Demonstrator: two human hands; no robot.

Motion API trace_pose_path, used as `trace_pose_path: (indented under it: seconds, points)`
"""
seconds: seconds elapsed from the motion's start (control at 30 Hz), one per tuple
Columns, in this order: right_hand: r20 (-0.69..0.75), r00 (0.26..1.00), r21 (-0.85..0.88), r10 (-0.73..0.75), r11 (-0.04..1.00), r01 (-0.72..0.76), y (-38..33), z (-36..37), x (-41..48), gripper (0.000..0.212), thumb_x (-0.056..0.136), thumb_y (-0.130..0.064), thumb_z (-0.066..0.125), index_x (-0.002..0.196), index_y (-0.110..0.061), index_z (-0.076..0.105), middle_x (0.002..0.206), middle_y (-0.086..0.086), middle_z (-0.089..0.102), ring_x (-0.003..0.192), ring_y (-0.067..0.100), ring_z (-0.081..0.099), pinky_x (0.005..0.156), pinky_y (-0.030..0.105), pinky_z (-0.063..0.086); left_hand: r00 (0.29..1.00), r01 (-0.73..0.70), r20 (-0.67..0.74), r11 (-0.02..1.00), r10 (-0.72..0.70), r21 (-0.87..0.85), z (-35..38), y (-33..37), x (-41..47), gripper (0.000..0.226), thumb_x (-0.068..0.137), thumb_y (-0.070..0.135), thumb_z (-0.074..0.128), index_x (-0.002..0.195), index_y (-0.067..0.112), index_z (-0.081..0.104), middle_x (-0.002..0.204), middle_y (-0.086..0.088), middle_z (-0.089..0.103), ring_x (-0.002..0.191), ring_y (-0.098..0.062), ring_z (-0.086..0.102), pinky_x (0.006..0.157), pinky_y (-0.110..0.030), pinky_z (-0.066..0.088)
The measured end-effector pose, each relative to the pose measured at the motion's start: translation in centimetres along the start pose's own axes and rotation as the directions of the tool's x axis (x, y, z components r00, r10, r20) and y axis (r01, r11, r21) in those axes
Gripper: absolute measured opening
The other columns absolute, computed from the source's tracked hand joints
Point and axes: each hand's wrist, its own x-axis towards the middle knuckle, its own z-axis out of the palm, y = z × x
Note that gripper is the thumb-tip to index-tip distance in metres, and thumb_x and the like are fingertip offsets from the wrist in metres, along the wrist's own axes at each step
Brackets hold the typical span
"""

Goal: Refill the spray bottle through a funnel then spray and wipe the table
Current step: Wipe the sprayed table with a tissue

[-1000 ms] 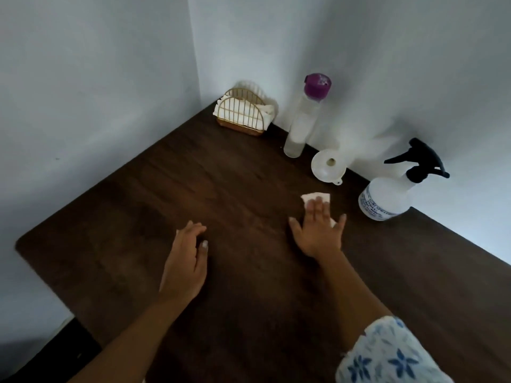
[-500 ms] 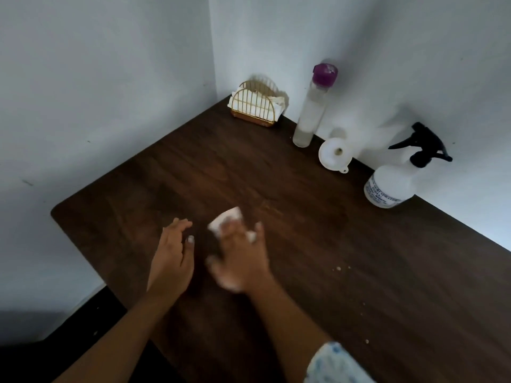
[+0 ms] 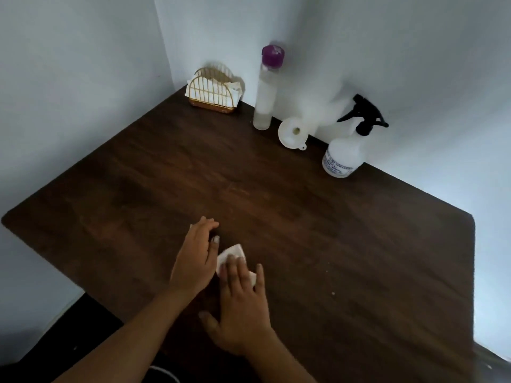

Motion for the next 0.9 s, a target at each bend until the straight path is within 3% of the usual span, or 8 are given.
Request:
trace_pose_path:
  seconds: [0.1,0.27,0.37,0.47,0.6,0.67,0.8,0.9]
  points:
    - [-0.027,0.999,-0.015,-0.039,0.999,0.039,2.8,-1.4,2.1,0.085,0.083,-0.07,0.017,0.15,-0.021,-0.002,0.159,0.004,-0.01,0.137,0.016,-0.031,0.1,0.053,-0.033,0.999,-0.033,0.037,0.999,0.034,-0.022,1.1,1.0,0.0,0.03,0.095,0.016,0.044,0.124,0.014,0.048,0.133,-0.006,0.049,0.13,-0.007,0.03,0.108,-0.036,0.032]
    - [-0.039,0.836,0.068,0.547,0.836,-0.544,17.8,-4.2,0.5,0.084,0.085,-0.07,0.009,0.148,-0.018,-0.01,0.157,0.004,-0.017,0.143,0.02,-0.019,0.107,0.062,-0.017,0.991,-0.076,0.114,0.997,0.076,-0.006,2.2,2.0,-1.0,0.03,0.095,0.015,0.044,0.125,0.01,0.048,0.133,-0.009,0.049,0.135,-0.021,0.033,0.111,-0.048,0.03]
    - [0.003,0.742,0.081,0.67,0.74,-0.668,20.4,-3.0,-5.1,0.091,0.079,-0.075,0.003,0.147,-0.016,-0.014,0.157,0.005,-0.018,0.143,0.021,-0.019,0.111,0.063,-0.009,0.986,-0.092,0.142,0.996,0.091,-0.003,2.7,2.4,-1.7,0.03,0.095,0.016,0.044,0.125,0.009,0.048,0.133,-0.009,0.049,0.135,-0.021,0.033,0.111,-0.048,0.03]
    - [-0.028,0.817,0.126,0.576,0.813,-0.569,13.4,-0.4,-8.3,0.097,0.074,-0.078,0.003,0.145,-0.014,-0.017,0.156,0.008,-0.02,0.142,0.025,-0.023,0.11,0.057,-0.018,0.984,-0.077,0.16,0.997,0.077,-0.009,3.5,2.9,-1.9,0.031,0.096,0.017,0.043,0.125,0.009,0.049,0.134,-0.009,0.048,0.135,-0.02,0.032,0.111,-0.048,0.03]
    - [-0.091,0.976,0.037,0.197,0.98,-0.194,3.7,1.0,-7.8,0.093,0.08,-0.074,0.028,0.147,-0.01,0.024,0.155,0.012,0.018,0.144,0.03,0.014,0.109,0.059,-0.004,0.972,-0.131,0.189,0.99,0.138,-0.049,4.8,4.5,-1.8,0.03,0.094,0.01,0.045,0.123,0.005,0.05,0.131,-0.013,0.051,0.133,-0.023,0.036,0.109,-0.051,0.033]
    - [-0.09,0.982,0.02,0.164,0.986,-0.163,5.6,-0.5,-5.9,0.089,0.082,-0.072,0.023,0.149,-0.016,0.006,0.158,0.007,-0.001,0.146,0.024,-0.002,0.108,0.057,-0.021,0.967,-0.154,0.198,0.987,0.162,-0.053,4.9,4.9,-1.5,0.03,0.094,0.009,0.046,0.123,0.004,0.05,0.131,-0.014,0.051,0.133,-0.024,0.036,0.109,-0.051,0.033]
    - [-0.039,0.8,0.111,0.599,0.798,-0.592,16.0,-2.3,-6.4,0.085,0.086,-0.069,0.013,0.148,-0.016,-0.01,0.158,0.004,-0.015,0.144,0.02,-0.017,0.109,0.059,-0.015,0.968,-0.144,0.204,0.989,0.149,-0.04,4.8,5.0,-1.4,0.031,0.094,0.012,0.045,0.125,0.005,0.049,0.133,-0.013,0.049,0.135,-0.023,0.034,0.111,-0.05,0.03]
    - [0.035,0.659,0.157,0.751,0.647,-0.746,18.6,-1.4,-11.3,0.09,0.08,-0.073,0.003,0.147,-0.015,-0.014,0.157,0.006,-0.019,0.142,0.02,-0.021,0.113,0.06,-0.006,0.965,-0.139,0.218,0.989,0.146,-0.044,4.9,5.0,-1.6,0.032,0.095,0.011,0.045,0.126,0.006,0.048,0.134,-0.011,0.048,0.135,-0.022,0.033,0.111,-0.05,0.03]
